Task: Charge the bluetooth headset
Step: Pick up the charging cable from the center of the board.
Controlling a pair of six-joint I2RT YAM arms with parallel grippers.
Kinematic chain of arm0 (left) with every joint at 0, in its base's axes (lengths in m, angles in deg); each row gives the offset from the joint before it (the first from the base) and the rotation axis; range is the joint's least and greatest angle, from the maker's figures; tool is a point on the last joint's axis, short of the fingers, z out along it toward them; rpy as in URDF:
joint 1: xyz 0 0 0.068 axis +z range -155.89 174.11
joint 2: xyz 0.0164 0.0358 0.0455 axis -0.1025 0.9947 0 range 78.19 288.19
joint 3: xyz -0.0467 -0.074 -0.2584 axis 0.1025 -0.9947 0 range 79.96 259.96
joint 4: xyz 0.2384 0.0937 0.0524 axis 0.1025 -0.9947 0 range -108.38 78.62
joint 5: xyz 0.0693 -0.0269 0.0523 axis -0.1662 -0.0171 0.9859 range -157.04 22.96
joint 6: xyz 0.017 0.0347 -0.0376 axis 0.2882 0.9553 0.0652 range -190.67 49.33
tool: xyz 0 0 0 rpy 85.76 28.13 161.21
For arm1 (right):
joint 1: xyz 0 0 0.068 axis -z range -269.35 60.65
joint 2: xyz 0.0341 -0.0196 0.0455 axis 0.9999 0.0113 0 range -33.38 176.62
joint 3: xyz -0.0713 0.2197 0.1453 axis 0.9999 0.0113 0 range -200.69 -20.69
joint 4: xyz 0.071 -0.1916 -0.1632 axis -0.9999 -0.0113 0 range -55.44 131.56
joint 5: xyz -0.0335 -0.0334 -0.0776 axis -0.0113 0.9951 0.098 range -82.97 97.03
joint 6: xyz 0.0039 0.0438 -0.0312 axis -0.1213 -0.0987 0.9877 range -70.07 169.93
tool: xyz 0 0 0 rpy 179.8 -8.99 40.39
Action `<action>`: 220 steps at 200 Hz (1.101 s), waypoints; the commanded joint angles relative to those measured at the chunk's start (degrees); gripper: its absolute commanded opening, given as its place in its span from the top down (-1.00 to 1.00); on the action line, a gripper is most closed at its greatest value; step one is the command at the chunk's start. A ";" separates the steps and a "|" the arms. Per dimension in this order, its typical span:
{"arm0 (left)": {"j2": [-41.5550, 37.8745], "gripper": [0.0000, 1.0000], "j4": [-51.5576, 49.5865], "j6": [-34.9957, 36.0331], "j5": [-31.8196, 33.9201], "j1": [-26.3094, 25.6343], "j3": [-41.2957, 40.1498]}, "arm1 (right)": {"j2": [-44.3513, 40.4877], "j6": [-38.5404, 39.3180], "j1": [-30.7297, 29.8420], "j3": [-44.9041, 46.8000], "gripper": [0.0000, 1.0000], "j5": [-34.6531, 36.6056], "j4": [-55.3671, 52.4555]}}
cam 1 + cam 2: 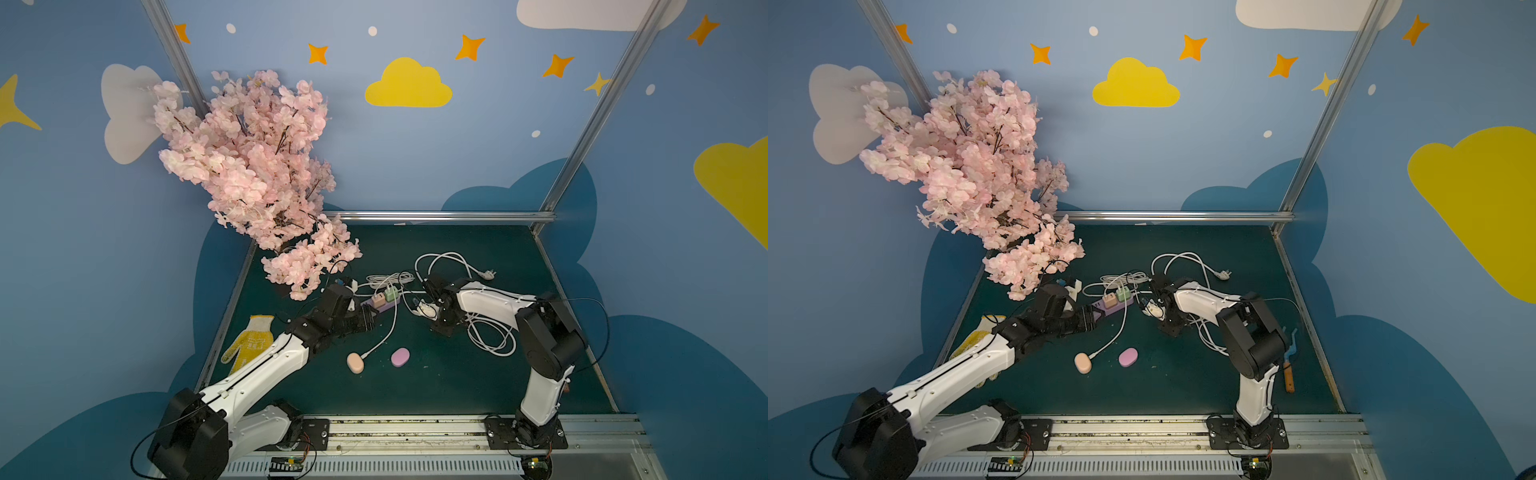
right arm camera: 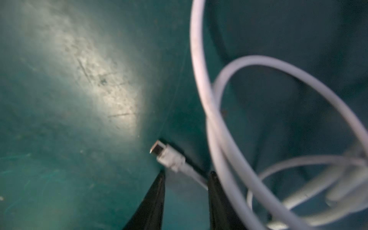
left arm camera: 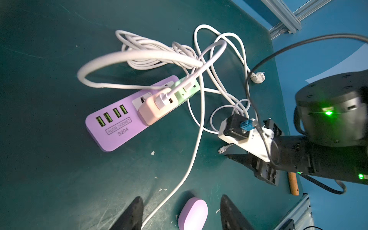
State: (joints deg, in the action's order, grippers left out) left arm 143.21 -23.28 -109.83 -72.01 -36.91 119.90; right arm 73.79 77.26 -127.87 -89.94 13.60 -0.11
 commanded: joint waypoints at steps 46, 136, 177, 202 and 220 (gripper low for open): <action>-2.99 -0.25 -0.04 0.08 -0.92 1.32 -1.36 | 7.41 -0.66 -1.06 -6.35 1.00 -6.39 -4.01; -6.99 -0.27 9.32 -2.50 -15.60 0.56 -0.22 | -16.00 -11.94 -3.91 -7.06 1.00 -33.70 -6.74; -7.53 -0.53 16.82 -4.88 -23.82 -1.85 1.42 | -18.23 -14.32 -3.15 -8.68 1.00 -46.53 -9.04; -5.22 -0.59 23.50 -8.23 -27.98 -3.97 1.05 | -19.79 -17.48 -1.84 -9.11 1.00 -52.38 -7.01; -3.87 -0.59 28.28 -10.63 -30.01 -4.93 0.29 | -20.71 -20.70 -0.56 -9.19 1.00 -55.86 -4.59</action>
State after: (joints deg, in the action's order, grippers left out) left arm 137.83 -3.85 -116.63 -96.25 -40.74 120.25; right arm 55.48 61.55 -129.95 -98.55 -33.26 -6.65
